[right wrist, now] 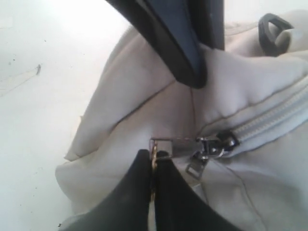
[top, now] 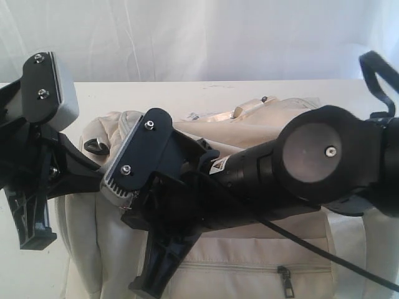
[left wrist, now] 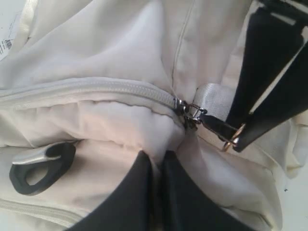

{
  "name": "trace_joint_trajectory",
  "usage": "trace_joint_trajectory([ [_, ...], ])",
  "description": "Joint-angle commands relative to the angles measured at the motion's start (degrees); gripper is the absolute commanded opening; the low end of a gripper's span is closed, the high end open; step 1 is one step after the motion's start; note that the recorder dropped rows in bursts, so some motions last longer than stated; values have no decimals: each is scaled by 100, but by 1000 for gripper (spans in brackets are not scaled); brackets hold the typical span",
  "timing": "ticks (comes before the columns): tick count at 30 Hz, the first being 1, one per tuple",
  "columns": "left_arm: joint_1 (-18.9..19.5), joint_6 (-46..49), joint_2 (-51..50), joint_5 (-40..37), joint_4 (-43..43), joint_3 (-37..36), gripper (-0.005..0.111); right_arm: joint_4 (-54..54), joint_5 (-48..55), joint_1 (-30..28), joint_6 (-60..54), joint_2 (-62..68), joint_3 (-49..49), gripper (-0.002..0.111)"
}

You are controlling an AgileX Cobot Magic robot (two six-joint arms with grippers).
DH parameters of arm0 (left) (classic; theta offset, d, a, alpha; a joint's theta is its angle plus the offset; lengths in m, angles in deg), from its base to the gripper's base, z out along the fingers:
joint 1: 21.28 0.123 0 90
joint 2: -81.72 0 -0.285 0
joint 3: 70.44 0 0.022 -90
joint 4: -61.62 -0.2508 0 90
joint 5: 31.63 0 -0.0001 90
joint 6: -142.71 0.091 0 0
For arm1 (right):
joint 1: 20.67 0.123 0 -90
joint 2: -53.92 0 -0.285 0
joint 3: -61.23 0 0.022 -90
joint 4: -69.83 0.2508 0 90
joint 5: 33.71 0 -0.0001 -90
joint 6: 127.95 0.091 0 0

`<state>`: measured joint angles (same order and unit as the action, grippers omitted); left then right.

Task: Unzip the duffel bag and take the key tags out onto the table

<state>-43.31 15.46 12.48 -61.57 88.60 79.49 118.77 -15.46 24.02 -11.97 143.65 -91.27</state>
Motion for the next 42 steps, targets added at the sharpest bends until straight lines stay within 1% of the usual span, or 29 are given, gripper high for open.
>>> trace_joint_trajectory([
  [1, -44, -52, 83, -257, 259, 44, 0, 0, 374, -5, -10, -197, 8, 0],
  [4, -44, -52, 83, -257, 259, 44, 0, 0, 505, -5, 14, -273, 8, 0],
  [7, -44, -52, 83, -265, 259, 44, 0, -239, 612, -15, 337, -354, 8, 0],
  [14, -44, -52, 83, -265, 259, 44, 0, -1527, 523, -15, 1655, -586, 8, 0],
  [23, -44, -52, 83, -326, 259, -54, 0, -1556, -318, -15, 2097, -812, 8, 0],
  [36, -44, -52, 83, -423, 259, -54, 0, -1541, -1746, -15, 2097, -468, 8, 0],
  [42, -44, -52, 83, -423, 259, -54, 0, -1513, -1882, -15, 2097, -114, -241, 0],
])
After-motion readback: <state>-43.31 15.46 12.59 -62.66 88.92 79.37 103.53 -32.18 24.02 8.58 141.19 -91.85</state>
